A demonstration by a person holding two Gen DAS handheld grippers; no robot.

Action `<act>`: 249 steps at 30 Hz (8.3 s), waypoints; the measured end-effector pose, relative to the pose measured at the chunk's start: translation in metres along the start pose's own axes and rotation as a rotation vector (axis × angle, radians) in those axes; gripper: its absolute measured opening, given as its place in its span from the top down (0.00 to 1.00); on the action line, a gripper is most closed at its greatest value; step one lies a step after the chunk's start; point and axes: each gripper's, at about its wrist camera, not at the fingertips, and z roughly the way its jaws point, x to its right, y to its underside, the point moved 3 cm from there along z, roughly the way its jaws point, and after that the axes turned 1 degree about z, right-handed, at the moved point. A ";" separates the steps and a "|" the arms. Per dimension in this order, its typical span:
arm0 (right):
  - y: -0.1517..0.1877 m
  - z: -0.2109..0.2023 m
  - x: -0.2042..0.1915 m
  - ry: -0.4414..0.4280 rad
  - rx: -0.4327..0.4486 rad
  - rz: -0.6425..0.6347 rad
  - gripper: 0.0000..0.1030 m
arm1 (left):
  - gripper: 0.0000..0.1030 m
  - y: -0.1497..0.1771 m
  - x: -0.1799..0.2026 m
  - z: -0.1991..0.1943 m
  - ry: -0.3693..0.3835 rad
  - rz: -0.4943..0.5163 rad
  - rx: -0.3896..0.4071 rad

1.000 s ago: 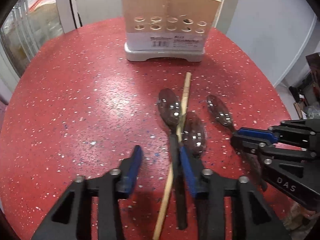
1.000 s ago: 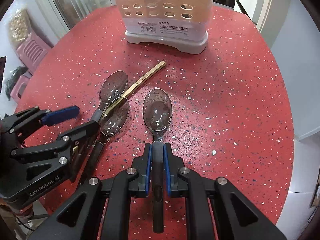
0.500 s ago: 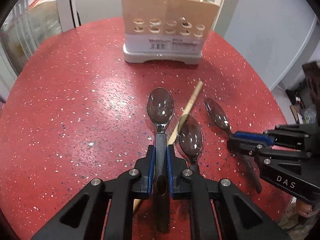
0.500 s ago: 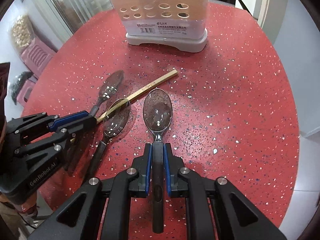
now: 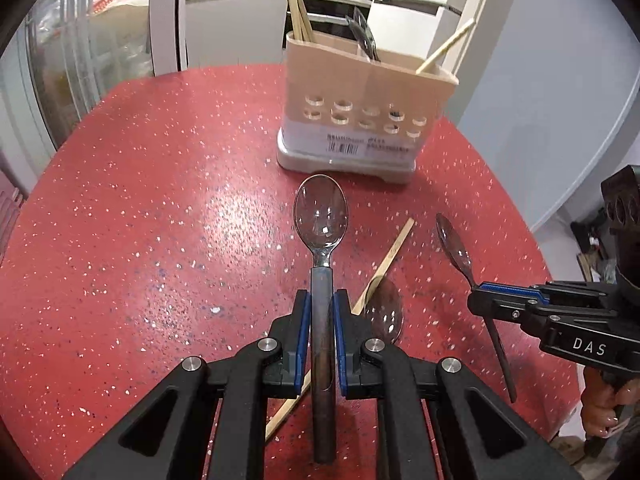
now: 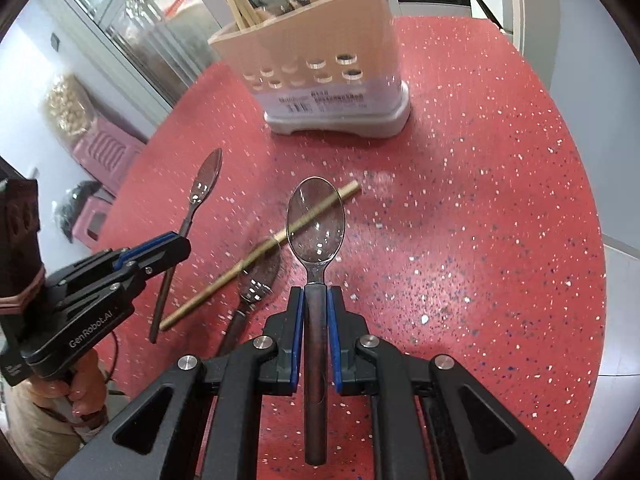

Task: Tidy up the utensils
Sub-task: 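Lift both spoons and carry them over the beige caddy, then lower both spoons into the caddy and open both grippers, then withdraw both tools and move them back over the last spoon and chopstick, then grasp the last dark spoon handle with the right gripper while the left grasps the wooden chopstick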

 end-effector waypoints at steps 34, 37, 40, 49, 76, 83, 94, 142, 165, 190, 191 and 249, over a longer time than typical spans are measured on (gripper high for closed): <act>-0.113 -0.076 -0.015 -0.080 0.234 -0.018 0.88 | 0.64 -0.110 -0.008 -0.040 0.006 -0.081 0.232; -0.126 -0.079 -0.018 -0.082 0.252 -0.027 0.88 | 0.64 -0.125 -0.011 -0.042 0.000 -0.081 0.260; -0.139 -0.079 -0.021 -0.089 0.276 -0.036 0.88 | 0.64 -0.139 -0.012 -0.043 -0.007 -0.078 0.285; -0.181 -0.079 -0.023 -0.103 0.380 -0.037 0.88 | 0.64 -0.189 -0.013 -0.040 -0.004 -0.105 0.396; -0.205 -0.012 -0.024 0.075 0.665 -0.189 0.88 | 0.64 -0.200 0.001 0.018 -0.146 -0.106 0.626; -0.187 -0.001 -0.024 0.117 0.650 -0.231 0.88 | 0.64 -0.188 0.007 0.027 -0.177 -0.073 0.599; -0.169 0.003 -0.023 0.125 0.586 -0.243 0.88 | 0.64 -0.169 0.009 0.029 -0.220 -0.029 0.528; -0.142 -0.032 -0.011 0.020 0.560 -0.109 0.52 | 0.00 -0.159 -0.028 0.007 -0.221 -0.156 0.417; -0.098 -0.011 -0.027 0.028 0.376 -0.079 0.46 | 0.00 -0.112 -0.039 -0.003 -0.230 -0.150 0.292; -0.009 0.081 -0.059 0.111 -0.164 0.052 0.46 | 0.00 0.005 -0.085 -0.002 -0.229 -0.132 0.113; -0.013 0.082 -0.064 0.121 -0.169 0.052 0.46 | 0.00 0.007 -0.087 -0.003 -0.230 -0.130 0.115; -0.015 0.013 0.005 -0.007 -0.006 0.102 0.88 | 0.53 -0.015 0.063 0.072 0.047 0.432 -0.294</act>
